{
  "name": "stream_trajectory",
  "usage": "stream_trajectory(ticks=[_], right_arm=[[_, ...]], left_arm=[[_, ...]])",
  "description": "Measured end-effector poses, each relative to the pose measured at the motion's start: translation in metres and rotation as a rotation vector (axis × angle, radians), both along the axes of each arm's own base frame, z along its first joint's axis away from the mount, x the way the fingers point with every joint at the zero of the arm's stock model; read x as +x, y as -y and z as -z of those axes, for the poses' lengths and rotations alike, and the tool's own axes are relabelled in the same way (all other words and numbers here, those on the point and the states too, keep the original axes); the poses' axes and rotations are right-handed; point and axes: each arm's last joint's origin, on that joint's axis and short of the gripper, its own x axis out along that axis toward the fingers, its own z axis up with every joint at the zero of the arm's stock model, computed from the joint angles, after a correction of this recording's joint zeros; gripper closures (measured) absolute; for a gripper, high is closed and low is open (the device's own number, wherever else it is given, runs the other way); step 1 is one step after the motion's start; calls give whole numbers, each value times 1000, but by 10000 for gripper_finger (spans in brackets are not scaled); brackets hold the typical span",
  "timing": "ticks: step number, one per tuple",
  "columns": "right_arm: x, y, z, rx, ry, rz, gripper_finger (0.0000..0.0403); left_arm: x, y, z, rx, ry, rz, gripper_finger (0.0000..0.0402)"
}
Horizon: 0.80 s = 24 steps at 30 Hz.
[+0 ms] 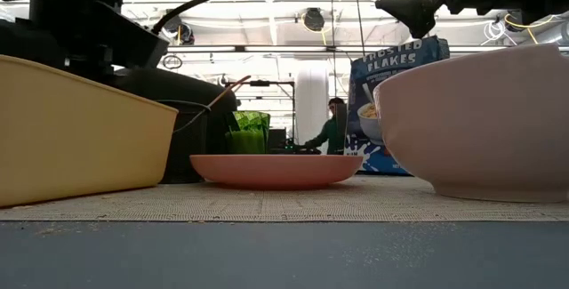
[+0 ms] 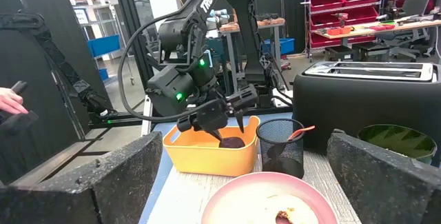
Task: Arrange a breakfast setting
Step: Put the red apple on the gray placemat
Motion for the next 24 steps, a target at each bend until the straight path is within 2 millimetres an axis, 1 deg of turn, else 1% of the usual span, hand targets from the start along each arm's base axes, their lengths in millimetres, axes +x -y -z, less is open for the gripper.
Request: stream_trajectory(ticks=[5,13,24], right_arm=[[0,0,0,0,0,0,5],[0,0,0,0,0,0,5],[0,0,0,0,0,0,5]], left_arm=[[1,0,0,-15,-2,54,133],[6,-7,0,-6,12,68,133],[17,-11,2,-54,76,172,133]])
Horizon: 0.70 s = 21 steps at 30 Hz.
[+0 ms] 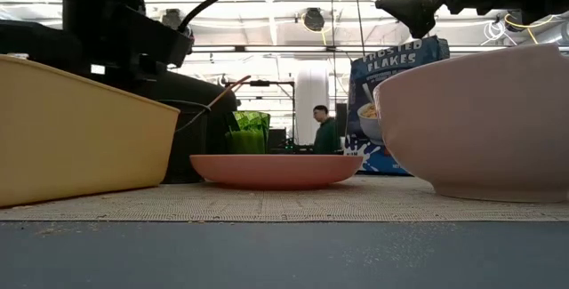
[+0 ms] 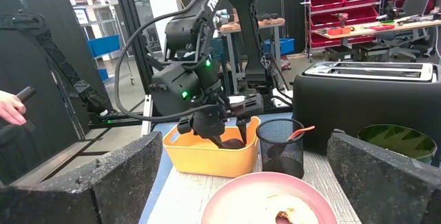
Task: Arrange a breakfast setting
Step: Put the red apple on the gray placemat
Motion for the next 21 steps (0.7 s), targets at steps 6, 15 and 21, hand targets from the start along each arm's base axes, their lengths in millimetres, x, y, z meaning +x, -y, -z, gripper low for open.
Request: stream_trajectory(ticks=[6,15,21], right_arm=[[0,0,0,0,0,0,5],[0,0,0,0,0,0,5],[0,0,0,0,0,0,5]], left_arm=[[6,-3,0,-18,40,-4,133],[7,-4,1,-51,45,-84,133],[7,-5,1,-95,33,-160,133]])
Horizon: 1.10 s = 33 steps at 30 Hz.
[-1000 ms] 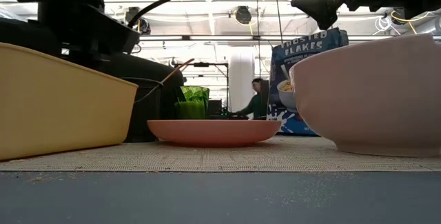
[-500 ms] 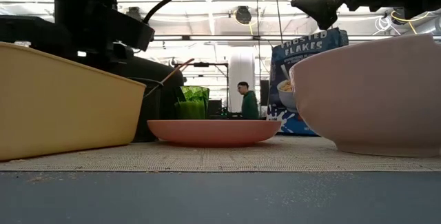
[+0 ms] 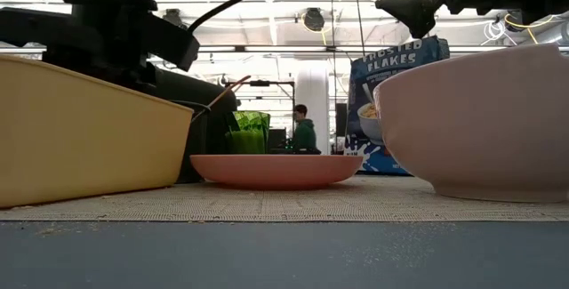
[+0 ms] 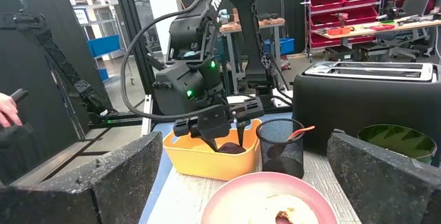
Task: Arrange a breakfast setting
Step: Put the red apple on the gray placemat
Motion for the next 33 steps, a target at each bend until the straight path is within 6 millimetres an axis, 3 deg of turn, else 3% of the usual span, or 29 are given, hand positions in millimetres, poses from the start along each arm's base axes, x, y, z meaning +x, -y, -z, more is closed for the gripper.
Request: stream_trajectory(ticks=[13,24,33], right_arm=[[0,0,2,1,-19,0,5],[0,0,4,2,-39,0,5],[0,0,4,2,-37,0,5]], left_arm=[[0,0,0,-1,0,-9,132],[0,1,0,-52,-17,-119,130],[0,1,0,-60,-20,-202,33]])
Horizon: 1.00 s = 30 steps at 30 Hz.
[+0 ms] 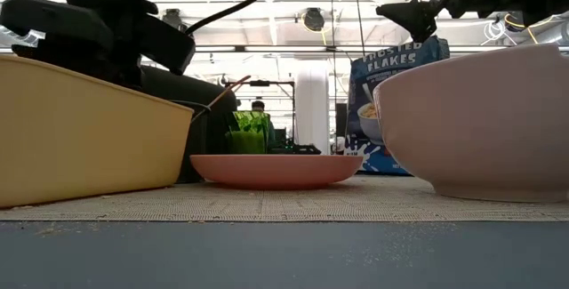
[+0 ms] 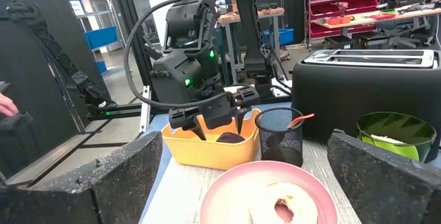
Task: Arrange a breakfast setting
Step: Put the red apple on the gray placemat
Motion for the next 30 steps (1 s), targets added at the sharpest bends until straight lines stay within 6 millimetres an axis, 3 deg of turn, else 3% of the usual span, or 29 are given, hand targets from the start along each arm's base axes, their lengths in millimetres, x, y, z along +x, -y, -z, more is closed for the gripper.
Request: stream_trajectory(ticks=[4,14,22,30], right_arm=[[0,0,0,0,0,0,5],[0,0,0,0,0,0,5],[0,0,0,0,0,1,5],[0,0,0,0,0,1,5]], left_arm=[[0,-1,0,1,-3,-97,12],[4,-10,-4,-7,17,-298,11],[3,-17,-18,-35,78,-419,11],[4,-20,-21,64,147,-527,11]])
